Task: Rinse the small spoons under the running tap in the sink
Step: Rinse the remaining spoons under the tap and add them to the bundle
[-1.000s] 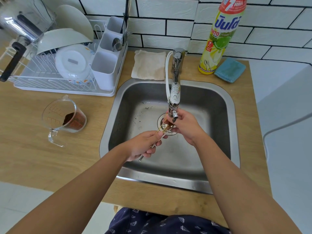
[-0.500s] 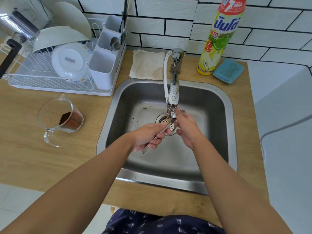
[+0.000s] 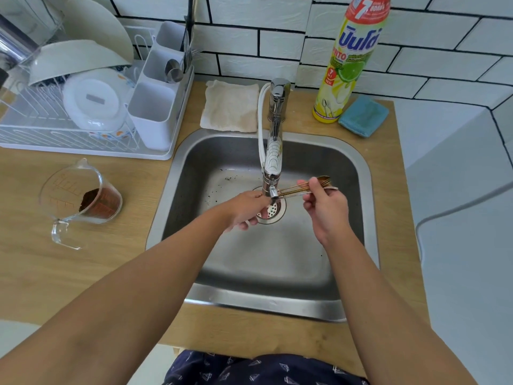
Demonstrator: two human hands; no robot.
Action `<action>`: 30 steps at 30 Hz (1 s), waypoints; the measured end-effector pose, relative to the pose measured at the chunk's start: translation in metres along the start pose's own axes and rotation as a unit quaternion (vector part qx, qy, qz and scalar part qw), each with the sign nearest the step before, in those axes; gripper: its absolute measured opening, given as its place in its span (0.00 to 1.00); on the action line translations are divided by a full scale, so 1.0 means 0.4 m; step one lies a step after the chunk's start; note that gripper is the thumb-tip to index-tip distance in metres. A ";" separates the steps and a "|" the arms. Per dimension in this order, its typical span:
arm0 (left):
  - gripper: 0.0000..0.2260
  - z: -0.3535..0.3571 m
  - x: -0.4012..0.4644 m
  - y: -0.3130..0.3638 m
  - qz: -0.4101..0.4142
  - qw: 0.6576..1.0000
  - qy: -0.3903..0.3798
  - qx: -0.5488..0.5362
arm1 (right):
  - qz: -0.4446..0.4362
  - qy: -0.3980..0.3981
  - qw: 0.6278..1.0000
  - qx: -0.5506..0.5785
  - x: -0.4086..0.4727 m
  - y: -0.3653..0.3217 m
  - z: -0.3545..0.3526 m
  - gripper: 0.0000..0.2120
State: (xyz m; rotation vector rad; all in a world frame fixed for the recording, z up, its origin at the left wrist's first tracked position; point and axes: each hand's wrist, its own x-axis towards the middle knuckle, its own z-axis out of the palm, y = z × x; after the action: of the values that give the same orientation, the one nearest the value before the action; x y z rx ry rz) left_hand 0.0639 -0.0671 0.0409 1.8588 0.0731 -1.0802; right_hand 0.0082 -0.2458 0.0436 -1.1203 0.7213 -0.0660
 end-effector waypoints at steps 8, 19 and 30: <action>0.11 0.062 0.004 0.004 0.034 0.934 -0.016 -0.355 | -0.011 0.028 0.998 0.058 -0.010 0.021 0.011 0.05; 0.19 -0.050 -0.077 -0.037 0.048 0.995 -0.046 0.070 | 0.076 -0.180 0.979 -0.052 -0.021 0.051 0.080 0.07; 0.14 -0.018 -0.117 -0.072 0.135 0.905 0.152 0.374 | 0.091 -0.186 0.978 -0.017 -0.023 0.079 0.073 0.08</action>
State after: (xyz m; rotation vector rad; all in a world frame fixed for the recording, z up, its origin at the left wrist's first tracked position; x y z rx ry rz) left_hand 0.0267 -0.0283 0.0546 2.6168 -0.4717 -0.6465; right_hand 0.0080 -0.2045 0.0286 -1.0561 0.4859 0.3054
